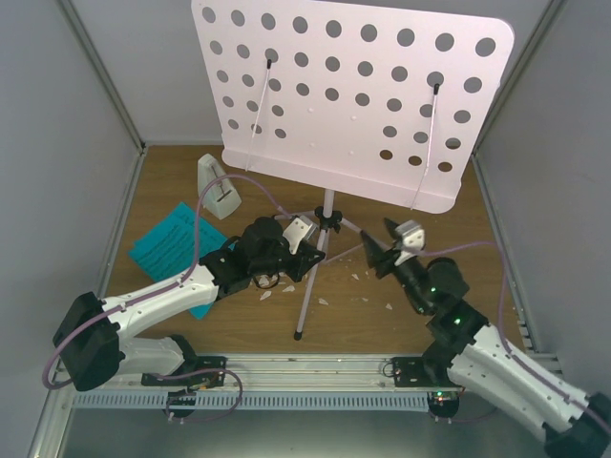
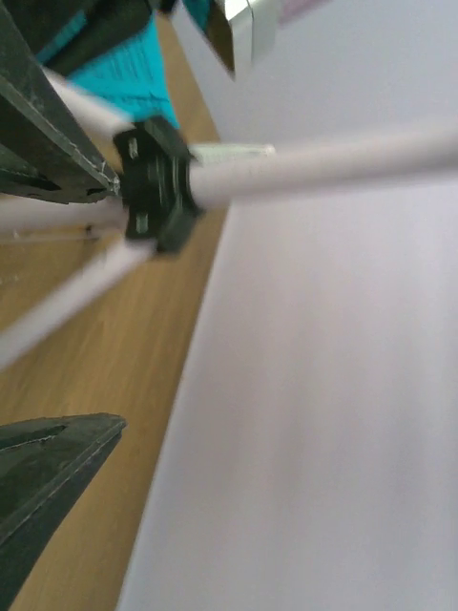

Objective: Pack up the instrument practice props

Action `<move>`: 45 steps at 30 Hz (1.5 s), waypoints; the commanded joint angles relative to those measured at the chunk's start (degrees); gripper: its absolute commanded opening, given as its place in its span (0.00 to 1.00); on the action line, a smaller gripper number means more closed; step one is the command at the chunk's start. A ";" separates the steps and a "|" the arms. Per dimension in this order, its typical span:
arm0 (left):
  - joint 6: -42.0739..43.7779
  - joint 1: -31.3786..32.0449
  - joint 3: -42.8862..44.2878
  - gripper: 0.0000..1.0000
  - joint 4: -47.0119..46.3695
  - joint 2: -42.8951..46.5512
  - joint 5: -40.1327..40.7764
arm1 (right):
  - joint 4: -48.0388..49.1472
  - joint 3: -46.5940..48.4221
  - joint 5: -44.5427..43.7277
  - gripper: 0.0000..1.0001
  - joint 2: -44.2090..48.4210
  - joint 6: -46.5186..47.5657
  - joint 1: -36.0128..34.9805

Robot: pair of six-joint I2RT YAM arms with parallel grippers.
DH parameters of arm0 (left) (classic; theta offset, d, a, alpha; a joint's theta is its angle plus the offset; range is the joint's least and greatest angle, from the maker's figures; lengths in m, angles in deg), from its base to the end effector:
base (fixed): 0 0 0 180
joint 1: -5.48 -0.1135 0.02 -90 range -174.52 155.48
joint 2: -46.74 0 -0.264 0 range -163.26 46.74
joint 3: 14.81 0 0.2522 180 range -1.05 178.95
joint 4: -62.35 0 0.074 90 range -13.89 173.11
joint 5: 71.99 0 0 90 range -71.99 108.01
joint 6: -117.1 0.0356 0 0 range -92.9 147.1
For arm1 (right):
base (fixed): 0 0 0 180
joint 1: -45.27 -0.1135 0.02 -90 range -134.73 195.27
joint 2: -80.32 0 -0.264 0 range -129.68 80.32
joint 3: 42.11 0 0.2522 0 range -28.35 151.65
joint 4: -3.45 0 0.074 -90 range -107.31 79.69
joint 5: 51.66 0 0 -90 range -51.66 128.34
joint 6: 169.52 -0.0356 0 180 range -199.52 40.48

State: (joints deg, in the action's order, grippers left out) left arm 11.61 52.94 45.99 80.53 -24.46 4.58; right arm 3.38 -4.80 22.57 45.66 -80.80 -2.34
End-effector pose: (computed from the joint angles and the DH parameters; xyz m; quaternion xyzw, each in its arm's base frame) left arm 0.1821 -0.2107 0.2659 0.2925 0.8044 -0.3506 0.3801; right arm 0.1170 0.1138 0.2802 -0.1781 0.6683 0.2100 0.6911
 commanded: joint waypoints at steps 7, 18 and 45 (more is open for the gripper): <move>2.04 -0.35 1.59 0.00 -2.11 -1.70 0.96 | 15.53 -0.74 55.28 0.68 -10.07 -22.50 34.81; 2.39 -0.35 2.20 0.00 -1.67 -2.14 0.94 | 30.01 17.45 75.88 0.67 -30.84 -26.43 36.58; 3.27 -0.35 2.94 0.00 -1.09 -3.11 1.13 | 17.60 39.38 83.47 0.31 -45.79 -17.00 26.56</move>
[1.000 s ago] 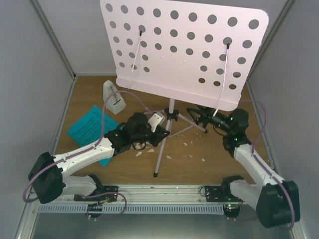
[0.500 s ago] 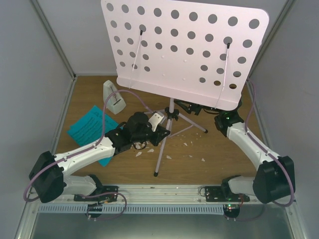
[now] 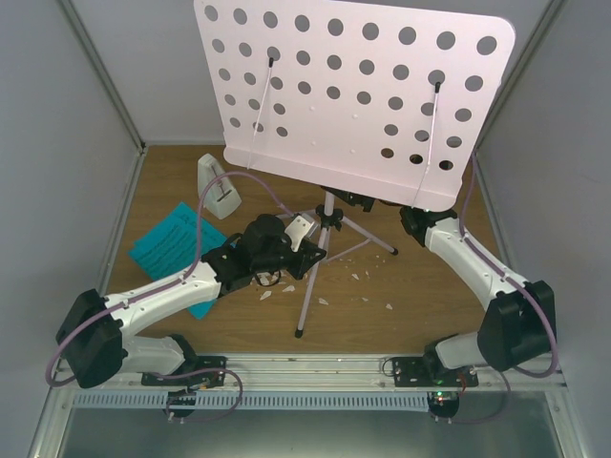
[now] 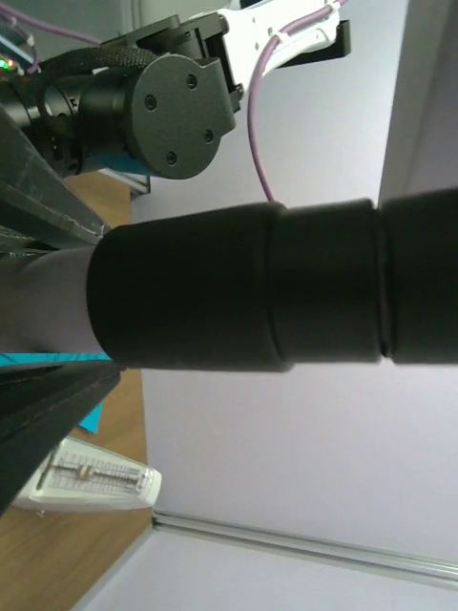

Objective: Pack up the instrument practice props

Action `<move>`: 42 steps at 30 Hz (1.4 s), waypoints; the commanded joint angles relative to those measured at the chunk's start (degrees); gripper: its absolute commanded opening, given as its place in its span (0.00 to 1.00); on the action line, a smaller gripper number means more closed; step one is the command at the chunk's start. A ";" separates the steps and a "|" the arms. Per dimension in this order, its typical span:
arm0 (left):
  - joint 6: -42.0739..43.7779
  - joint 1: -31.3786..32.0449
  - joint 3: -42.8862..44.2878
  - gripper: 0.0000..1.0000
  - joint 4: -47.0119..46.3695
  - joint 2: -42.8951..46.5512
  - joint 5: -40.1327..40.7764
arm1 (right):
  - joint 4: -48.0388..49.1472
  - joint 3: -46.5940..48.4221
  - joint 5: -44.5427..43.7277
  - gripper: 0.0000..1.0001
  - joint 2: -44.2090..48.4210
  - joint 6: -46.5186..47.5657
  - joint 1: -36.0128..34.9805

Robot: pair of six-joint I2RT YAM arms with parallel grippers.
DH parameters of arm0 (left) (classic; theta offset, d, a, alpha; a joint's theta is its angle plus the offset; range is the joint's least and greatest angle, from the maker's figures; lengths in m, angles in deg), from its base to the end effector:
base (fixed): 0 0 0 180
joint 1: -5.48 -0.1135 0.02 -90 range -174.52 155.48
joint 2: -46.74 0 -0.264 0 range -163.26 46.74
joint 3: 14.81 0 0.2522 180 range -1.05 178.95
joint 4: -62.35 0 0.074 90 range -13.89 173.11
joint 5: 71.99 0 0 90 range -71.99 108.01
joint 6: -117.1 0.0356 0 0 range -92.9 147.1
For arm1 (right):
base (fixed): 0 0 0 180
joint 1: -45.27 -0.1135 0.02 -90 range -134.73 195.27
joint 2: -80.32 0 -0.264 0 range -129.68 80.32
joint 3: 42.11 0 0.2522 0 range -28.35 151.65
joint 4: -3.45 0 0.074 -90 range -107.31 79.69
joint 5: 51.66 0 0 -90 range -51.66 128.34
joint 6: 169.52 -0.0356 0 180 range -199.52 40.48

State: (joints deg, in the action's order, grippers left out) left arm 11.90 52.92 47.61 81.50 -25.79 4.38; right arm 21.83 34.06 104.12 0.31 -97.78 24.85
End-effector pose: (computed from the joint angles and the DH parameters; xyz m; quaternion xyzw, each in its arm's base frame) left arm 0.1858 -0.2147 0.2680 0.2955 0.8063 -0.3484 0.3756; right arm 0.2807 0.1391 0.3789 -0.4391 0.5057 0.5335 0.5166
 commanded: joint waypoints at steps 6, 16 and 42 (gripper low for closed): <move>3.16 -0.33 1.69 0.00 -1.97 -2.25 1.21 | -0.08 0.34 1.75 0.33 -0.16 -1.60 -0.86; 2.98 -0.33 1.78 0.00 -2.05 -2.35 1.15 | 2.39 0.98 -0.18 0.32 0.42 -3.13 -0.80; 7.43 -0.33 16.75 0.00 -10.52 -4.27 4.76 | -3.52 -11.13 -3.42 0.00 6.72 1.81 -0.89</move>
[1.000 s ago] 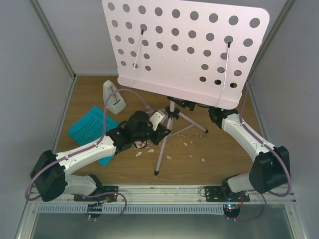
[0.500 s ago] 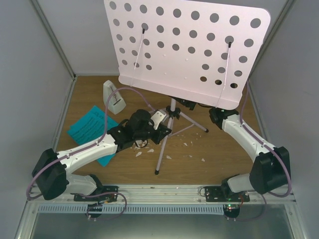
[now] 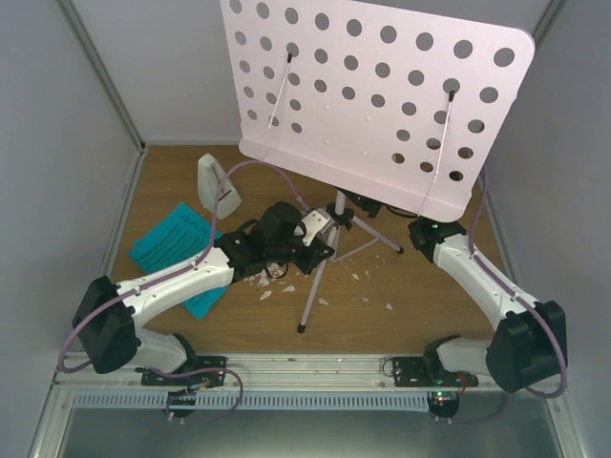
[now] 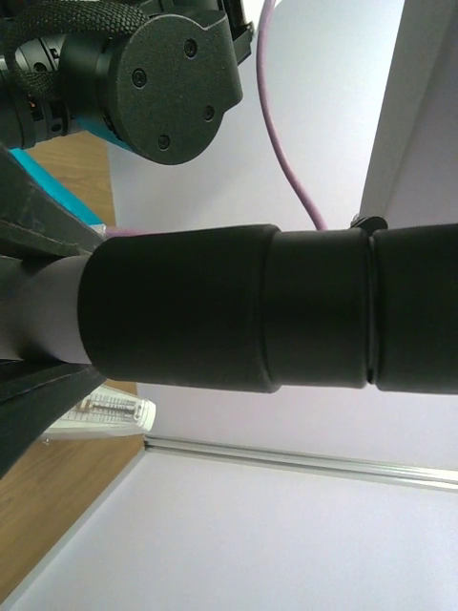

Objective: Pack up the instrument practice props

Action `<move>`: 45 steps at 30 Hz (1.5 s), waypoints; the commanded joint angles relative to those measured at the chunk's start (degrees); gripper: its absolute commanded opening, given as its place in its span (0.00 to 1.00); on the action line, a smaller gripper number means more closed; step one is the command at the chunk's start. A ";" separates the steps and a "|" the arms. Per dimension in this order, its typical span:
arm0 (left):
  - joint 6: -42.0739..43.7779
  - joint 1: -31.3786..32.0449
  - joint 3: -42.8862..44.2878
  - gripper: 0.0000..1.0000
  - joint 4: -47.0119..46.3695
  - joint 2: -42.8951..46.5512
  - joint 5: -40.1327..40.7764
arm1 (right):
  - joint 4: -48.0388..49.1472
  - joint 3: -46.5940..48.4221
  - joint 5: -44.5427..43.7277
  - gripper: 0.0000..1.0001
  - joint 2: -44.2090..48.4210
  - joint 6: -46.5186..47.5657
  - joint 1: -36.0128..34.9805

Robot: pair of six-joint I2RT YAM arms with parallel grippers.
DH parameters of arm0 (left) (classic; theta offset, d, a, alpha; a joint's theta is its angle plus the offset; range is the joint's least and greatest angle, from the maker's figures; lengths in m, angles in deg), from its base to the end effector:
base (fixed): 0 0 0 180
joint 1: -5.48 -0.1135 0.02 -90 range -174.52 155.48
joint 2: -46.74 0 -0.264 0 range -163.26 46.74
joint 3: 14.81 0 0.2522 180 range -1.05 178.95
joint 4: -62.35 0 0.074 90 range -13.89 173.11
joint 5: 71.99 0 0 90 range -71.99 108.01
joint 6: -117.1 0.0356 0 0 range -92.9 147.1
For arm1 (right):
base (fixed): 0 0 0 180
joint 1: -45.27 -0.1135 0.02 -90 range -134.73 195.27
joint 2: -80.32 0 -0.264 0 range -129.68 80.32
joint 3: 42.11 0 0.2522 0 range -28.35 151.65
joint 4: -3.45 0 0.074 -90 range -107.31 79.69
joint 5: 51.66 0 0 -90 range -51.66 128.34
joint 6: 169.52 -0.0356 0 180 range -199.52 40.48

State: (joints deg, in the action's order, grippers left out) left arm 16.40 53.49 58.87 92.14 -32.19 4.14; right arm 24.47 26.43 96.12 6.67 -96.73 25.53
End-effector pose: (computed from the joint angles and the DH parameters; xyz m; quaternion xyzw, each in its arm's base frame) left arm 0.2006 -0.2356 0.2872 0.3345 0.8166 -0.3179 0.3467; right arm 0.2593 0.1250 0.3698 -0.3972 0.5188 0.4975 0.5706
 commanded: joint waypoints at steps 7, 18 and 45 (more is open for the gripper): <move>2.59 -0.90 5.18 0.00 -24.84 4.60 5.30 | -7.64 -3.96 3.64 0.01 1.63 1.48 -1.59; 2.09 -0.90 6.82 0.00 -28.48 5.83 4.80 | -10.34 -3.08 2.62 0.00 3.39 2.20 -1.57; 3.61 -0.90 17.39 0.00 -23.22 3.98 3.90 | -0.54 -10.61 -10.54 0.00 13.16 -13.77 -3.29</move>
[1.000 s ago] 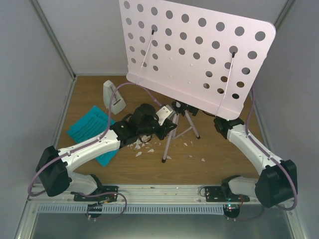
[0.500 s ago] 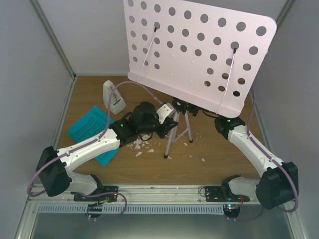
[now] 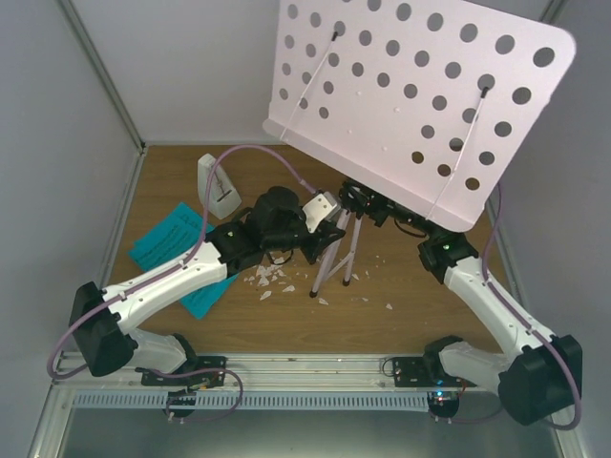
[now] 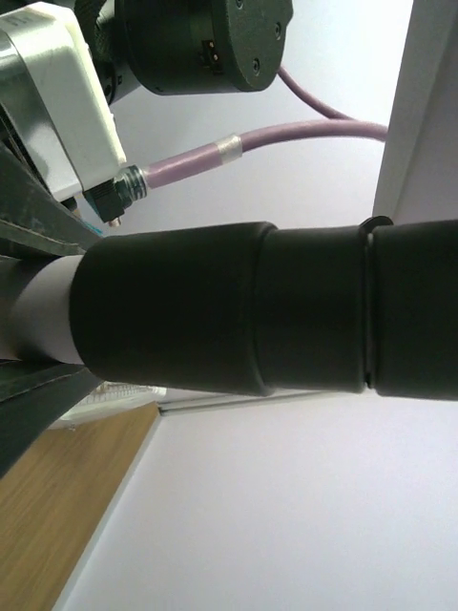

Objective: Pack up the instrument practice props

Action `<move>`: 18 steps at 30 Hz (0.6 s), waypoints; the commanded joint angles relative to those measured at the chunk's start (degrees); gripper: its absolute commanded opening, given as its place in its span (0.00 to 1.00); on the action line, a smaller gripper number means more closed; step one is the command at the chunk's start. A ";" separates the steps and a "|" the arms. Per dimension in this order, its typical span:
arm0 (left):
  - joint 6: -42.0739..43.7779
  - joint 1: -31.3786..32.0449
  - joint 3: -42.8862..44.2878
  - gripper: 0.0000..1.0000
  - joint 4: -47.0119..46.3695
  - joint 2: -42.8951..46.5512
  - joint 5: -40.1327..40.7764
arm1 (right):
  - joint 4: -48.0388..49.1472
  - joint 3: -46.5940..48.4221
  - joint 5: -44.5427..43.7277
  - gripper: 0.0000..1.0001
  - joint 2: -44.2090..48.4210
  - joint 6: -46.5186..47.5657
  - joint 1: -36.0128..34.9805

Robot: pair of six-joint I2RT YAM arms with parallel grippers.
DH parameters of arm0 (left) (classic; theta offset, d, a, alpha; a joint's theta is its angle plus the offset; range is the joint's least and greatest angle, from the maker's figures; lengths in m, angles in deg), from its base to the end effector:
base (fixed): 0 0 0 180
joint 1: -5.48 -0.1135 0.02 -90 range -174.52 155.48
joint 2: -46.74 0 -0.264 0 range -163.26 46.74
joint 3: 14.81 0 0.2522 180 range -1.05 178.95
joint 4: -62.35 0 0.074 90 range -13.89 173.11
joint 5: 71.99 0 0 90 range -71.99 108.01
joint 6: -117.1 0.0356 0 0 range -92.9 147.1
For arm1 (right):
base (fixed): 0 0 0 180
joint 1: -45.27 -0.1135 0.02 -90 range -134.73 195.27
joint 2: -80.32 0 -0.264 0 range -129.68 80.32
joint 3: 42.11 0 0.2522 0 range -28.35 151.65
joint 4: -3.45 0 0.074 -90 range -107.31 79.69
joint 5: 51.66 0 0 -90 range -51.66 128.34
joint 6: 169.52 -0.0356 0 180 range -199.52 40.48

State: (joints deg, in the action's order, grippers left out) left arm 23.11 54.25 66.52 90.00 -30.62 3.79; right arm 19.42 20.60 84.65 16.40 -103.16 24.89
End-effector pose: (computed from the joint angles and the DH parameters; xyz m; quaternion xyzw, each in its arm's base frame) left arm 0.1998 -0.2413 0.3450 0.3790 0.7423 -0.3340 0.4402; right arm 0.2267 0.1117 0.3704 -0.2954 0.5699 0.4955 0.5852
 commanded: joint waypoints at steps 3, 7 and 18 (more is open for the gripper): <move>-2.56 -1.66 11.65 0.00 -15.55 2.12 4.26 | 7.04 -7.27 -3.81 0.01 5.49 -12.55 -2.97; -2.87 -1.62 14.42 0.00 -7.23 1.01 3.98 | 9.98 -10.52 -7.75 0.01 6.33 -17.56 -3.50; -5.18 -1.05 10.05 0.00 -4.41 0.72 4.01 | 20.06 -20.73 -13.69 0.00 4.20 -26.11 -4.50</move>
State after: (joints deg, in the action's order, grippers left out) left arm 21.65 54.41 73.99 108.71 -32.00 3.03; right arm 32.82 3.18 66.35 21.21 -129.50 22.60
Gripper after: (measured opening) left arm 0.136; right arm 0.193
